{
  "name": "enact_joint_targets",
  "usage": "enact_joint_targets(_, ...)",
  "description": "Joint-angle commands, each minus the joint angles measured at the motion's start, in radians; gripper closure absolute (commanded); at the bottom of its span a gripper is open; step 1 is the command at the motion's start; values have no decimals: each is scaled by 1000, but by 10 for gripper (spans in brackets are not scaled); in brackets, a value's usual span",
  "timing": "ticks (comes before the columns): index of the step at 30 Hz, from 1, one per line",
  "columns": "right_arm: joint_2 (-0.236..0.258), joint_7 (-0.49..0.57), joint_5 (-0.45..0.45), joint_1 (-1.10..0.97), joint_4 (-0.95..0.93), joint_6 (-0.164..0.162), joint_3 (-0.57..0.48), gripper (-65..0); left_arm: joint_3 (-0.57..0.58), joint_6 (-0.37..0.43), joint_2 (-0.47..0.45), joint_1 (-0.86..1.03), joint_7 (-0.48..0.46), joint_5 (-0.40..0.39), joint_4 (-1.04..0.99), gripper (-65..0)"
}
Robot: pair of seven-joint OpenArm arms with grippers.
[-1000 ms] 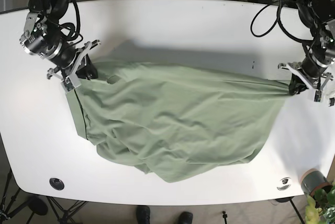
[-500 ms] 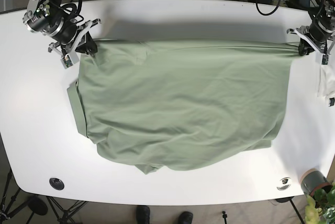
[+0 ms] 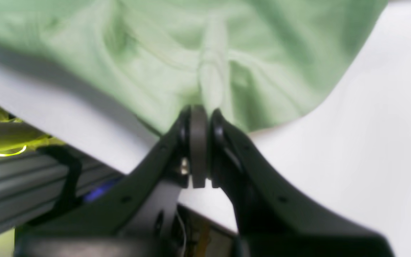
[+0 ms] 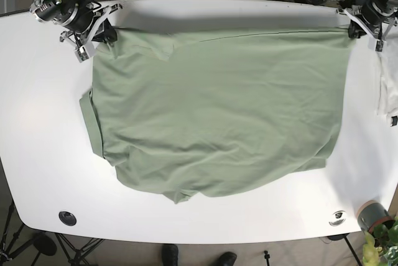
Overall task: Fold the T-shirt properly
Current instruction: 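Lay the shirt flat and drag it toward the robot with both grippers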
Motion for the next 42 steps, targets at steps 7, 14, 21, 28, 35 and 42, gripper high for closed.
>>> enact_joint_targets(7, 11, 16, 19, -43, 25, -1, 47, 0, -11, 1, 7, 70, -17, -4, 15, 0)
enact_joint_targets(14, 11, 57, 21, -80, 23, -1, 42, 0, -11, 1, 9, 65, -17, -10, 16, 0)
enact_joint_targets(21, -24, 62, 21, -40, 25, -1, 45, 0, -10, 1, 9, -28, -17, -12, 27, 0)
enact_joint_targets(28, -24, 62, 19, 46, 23, -1, 45, 0, -5, 1, 9, -148, -17, -6, 56, 0)
enact_joint_targets(35, -24, 62, 10, 145, -13, -1, 39, 0, -4, 3, 6, -252, -17, -4, 2, 0)
enact_joint_targets(42, -23, 62, 10, 259, -116, -1, 36, 0, 10, 6, -25, -340, -16, -2, -79, 0)
